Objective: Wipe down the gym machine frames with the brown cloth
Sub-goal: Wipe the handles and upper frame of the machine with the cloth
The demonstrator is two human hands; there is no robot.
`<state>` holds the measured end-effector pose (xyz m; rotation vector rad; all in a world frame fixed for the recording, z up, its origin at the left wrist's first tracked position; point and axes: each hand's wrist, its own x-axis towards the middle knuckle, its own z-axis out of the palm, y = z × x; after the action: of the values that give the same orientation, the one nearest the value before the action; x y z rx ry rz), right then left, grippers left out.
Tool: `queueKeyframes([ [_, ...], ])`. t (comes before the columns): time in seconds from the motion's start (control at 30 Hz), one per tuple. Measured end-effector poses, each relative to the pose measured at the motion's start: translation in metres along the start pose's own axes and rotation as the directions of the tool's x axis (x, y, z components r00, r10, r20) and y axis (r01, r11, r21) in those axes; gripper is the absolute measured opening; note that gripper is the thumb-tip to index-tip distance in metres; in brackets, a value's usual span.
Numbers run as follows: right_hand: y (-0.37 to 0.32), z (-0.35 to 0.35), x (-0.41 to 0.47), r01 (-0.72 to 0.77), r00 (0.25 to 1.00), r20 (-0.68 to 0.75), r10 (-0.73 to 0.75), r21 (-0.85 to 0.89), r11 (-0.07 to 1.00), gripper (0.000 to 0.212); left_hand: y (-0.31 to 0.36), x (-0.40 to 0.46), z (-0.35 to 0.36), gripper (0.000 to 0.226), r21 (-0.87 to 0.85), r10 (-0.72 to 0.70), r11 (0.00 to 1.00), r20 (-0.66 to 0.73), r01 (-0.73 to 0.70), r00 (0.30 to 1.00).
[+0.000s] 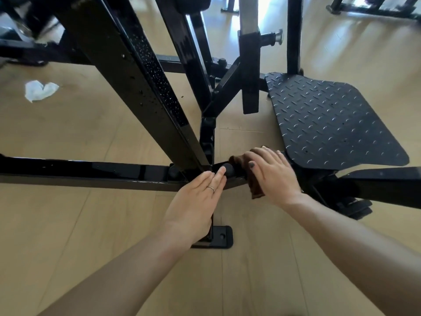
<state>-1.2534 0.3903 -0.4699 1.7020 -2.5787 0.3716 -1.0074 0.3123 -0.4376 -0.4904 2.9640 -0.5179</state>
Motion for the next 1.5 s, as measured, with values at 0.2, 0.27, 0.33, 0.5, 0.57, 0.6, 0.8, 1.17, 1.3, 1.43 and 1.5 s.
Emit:
queueKeyframes([
  [0.2,0.007,-0.003,0.015,-0.288,0.957,0.037,0.288,0.003,0.958,0.044,0.001,0.0,0.002,0.086,-0.013,0.004,1.0,0.005,-0.004,1.0],
  [0.27,-0.018,0.0,0.007,-0.23,0.971,0.072,0.228,0.008,0.973,0.051,0.001,0.002,0.0,0.089,-0.006,0.002,1.0,0.009,-0.002,1.0],
  [0.33,-0.041,0.003,-0.005,-0.087,0.99,0.114,0.082,0.04,0.995,0.061,0.002,0.001,-0.002,0.092,0.002,-0.005,1.0,0.01,0.005,1.0],
  [0.5,-0.027,-0.001,-0.009,0.043,0.992,0.118,-0.044,0.008,0.999,0.06,0.0,0.003,0.002,0.088,-0.005,-0.021,1.0,-0.023,0.021,1.0],
  [0.57,-0.01,-0.004,-0.005,0.019,0.993,0.116,-0.017,-0.019,1.0,0.058,-0.001,0.001,-0.001,0.084,-0.016,-0.001,1.0,-0.019,0.0,1.0],
  [0.6,-0.004,-0.005,-0.003,-0.042,0.994,0.104,0.045,-0.028,0.999,0.057,-0.002,-0.001,-0.002,0.083,-0.02,0.013,1.0,-0.027,-0.013,1.0],
  [0.8,-0.026,-0.001,0.004,-0.29,0.952,0.095,0.289,-0.006,0.957,0.052,-0.022,-0.035,-0.003,0.069,-0.131,0.045,0.99,-0.112,-0.059,0.993],
  [1.17,-0.055,-0.001,-0.029,-0.125,0.992,-0.005,0.125,0.048,0.991,0.048,-0.052,-0.048,-0.002,0.054,-0.24,-0.154,0.961,-0.058,0.136,0.986],
  [1.3,-0.08,0.0,-0.045,-0.208,0.972,-0.028,0.233,0.352,0.912,0.037,-0.052,-0.051,0.012,0.065,-0.233,-0.177,0.958,-0.018,0.168,0.984],
  [1.43,-0.105,0.0,-0.076,-0.168,0.983,0.036,0.179,0.557,0.813,0.032,-0.051,-0.05,0.017,0.067,-0.211,-0.169,0.963,-0.002,0.165,0.986],
  [1.5,-0.116,0.005,-0.087,-0.096,0.995,0.049,0.082,0.527,0.844,0.035,-0.054,-0.048,0.015,0.064,-0.213,-0.176,0.962,-0.01,0.17,0.984],
])
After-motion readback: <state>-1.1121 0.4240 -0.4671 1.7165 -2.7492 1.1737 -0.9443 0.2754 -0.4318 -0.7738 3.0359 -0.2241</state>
